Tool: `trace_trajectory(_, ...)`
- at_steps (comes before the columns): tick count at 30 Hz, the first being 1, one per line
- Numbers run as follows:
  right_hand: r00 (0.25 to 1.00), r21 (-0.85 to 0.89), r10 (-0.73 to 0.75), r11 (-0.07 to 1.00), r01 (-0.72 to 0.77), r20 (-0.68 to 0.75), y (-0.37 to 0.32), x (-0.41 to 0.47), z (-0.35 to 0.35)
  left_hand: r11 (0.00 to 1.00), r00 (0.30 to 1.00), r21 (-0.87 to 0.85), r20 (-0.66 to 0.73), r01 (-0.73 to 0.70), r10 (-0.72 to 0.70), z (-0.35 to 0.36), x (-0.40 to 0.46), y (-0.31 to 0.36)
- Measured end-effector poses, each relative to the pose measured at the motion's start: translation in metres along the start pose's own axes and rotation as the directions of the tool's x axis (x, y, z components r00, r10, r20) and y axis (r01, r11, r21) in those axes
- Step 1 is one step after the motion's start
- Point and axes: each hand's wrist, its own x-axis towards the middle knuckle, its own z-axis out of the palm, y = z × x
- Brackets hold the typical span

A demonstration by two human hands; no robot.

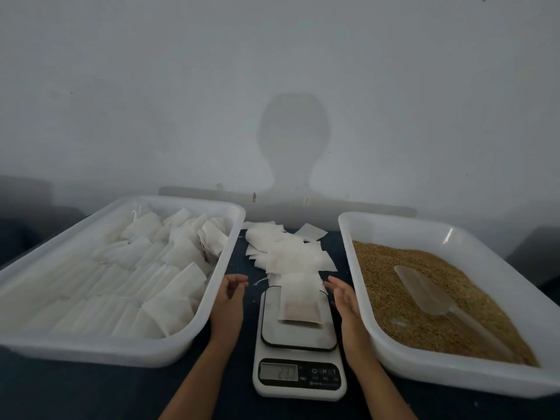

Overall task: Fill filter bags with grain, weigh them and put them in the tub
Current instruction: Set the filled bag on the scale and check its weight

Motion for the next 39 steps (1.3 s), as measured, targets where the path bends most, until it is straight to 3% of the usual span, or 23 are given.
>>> trace_trajectory(13, 0.996, -0.068, -0.056, 0.996, 0.061, 0.066, -0.007, -0.001, 0.001, 0.996, 0.998, 0.069, 0.04, -0.056, 0.054, 0.0, -0.002, 0.003)
trace_trajectory(16, 0.99, -0.109, -0.077, 0.99, 0.09, 0.117, -0.007, 0.0, 0.001, 0.968, 0.981, 0.204, 0.152, -0.149, 0.119, 0.004, -0.005, 0.009)
trace_trajectory(19, 0.986, -0.152, -0.07, 0.984, 0.093, 0.149, -0.006, 0.003, 0.0, 0.867, 0.95, 0.414, 0.253, -0.277, 0.182, 0.015, -0.004, 0.017)
trace_trajectory(23, 0.979, -0.171, 0.016, 0.985, 0.019, 0.201, -0.003, 0.009, -0.004, 0.8, 0.897, 0.574, 0.427, -0.174, -0.111, 0.035, 0.004, 0.035)
trace_trajectory(25, 0.965, -0.225, 0.059, 0.974, 0.001, 0.257, -0.004, 0.011, -0.008, 0.728, 0.861, 0.657, 0.471, -0.199, -0.19, 0.043, 0.007, 0.044)
trace_trajectory(28, 0.965, -0.321, 0.021, 0.945, 0.067, 0.262, -0.009, 0.011, -0.012, 0.746, 0.843, 0.633, 0.502, -0.207, -0.193, 0.049, 0.004, 0.051)
trace_trajectory(33, 0.958, -0.365, -0.03, 0.921, 0.138, 0.286, -0.025, 0.007, -0.006, 0.758, 0.882, 0.598, 0.468, -0.262, -0.065, 0.045, -0.008, 0.065)
trace_trajectory(35, 0.943, -0.413, -0.051, 0.89, 0.193, 0.33, -0.035, 0.006, 0.006, 0.701, 0.877, 0.628, 0.48, -0.338, -0.007, 0.039, -0.007, 0.069)
trace_trajectory(39, 0.903, -0.494, -0.238, 0.772, 0.399, 0.358, -0.061, 0.001, 0.036, 0.543, 0.889, 0.74, 0.457, -0.397, 0.026, 0.029, 0.008, 0.086)
